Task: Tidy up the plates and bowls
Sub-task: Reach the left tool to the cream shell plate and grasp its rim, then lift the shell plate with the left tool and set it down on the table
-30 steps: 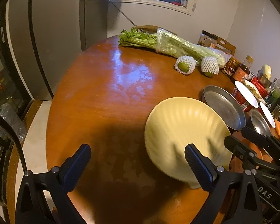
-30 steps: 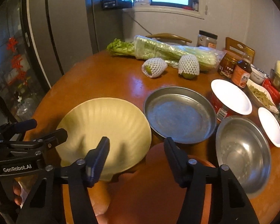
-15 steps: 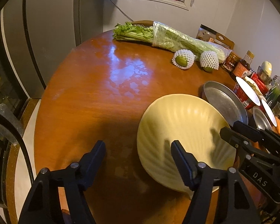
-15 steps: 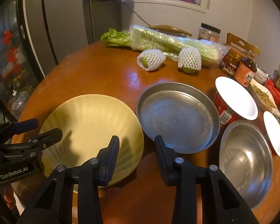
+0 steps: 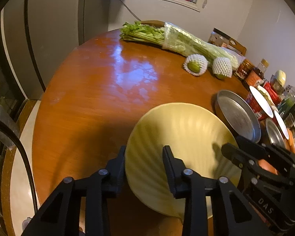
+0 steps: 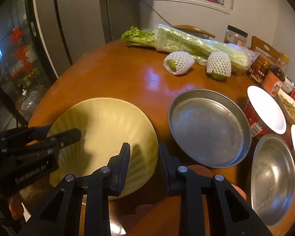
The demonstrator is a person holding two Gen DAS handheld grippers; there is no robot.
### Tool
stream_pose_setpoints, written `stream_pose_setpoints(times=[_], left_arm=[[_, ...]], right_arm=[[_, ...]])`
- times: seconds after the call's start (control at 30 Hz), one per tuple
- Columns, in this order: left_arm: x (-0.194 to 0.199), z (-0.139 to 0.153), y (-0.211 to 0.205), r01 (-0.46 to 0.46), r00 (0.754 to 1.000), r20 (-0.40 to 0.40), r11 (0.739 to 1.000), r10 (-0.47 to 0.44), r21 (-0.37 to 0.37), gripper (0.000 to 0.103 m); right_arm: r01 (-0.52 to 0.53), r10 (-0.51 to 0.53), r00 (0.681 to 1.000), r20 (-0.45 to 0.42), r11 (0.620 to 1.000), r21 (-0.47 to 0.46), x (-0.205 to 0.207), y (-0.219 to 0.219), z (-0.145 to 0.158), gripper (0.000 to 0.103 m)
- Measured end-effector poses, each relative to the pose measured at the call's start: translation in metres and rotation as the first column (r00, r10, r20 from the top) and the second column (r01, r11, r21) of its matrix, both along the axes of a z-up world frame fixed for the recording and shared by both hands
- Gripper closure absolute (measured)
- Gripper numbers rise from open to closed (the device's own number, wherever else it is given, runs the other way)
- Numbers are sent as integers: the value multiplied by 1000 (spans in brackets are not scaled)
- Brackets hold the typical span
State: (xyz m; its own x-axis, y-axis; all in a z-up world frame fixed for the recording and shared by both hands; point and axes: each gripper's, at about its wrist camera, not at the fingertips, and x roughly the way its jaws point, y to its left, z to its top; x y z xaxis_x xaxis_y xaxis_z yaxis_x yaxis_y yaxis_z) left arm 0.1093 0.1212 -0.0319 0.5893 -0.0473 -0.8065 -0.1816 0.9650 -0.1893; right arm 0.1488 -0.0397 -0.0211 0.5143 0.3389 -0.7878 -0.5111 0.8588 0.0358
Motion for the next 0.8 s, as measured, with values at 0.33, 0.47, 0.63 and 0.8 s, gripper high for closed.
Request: stream_pose_setpoints(times=[0.33,0.47,0.63,0.8], left_arm=[[12,-1,20,-14,1000,-9,1000,14,-6,69],[22,1,22,-7,1000,-5,1000,8,16,69],[35,4,22,2,1000,2,1000,-2,22,69],[44,2,20,9,1000,5,1000,-9,1,68]], right_arm=[[-5,8,999,-47,998,58,-7,5,1,73],[-3,7,998,-58,998,70,-14,5,1,73],[2,3,998,-67,998,70,-21,4,0,72],[6,-1,997,-71,997,75,-29,-1,0,71]])
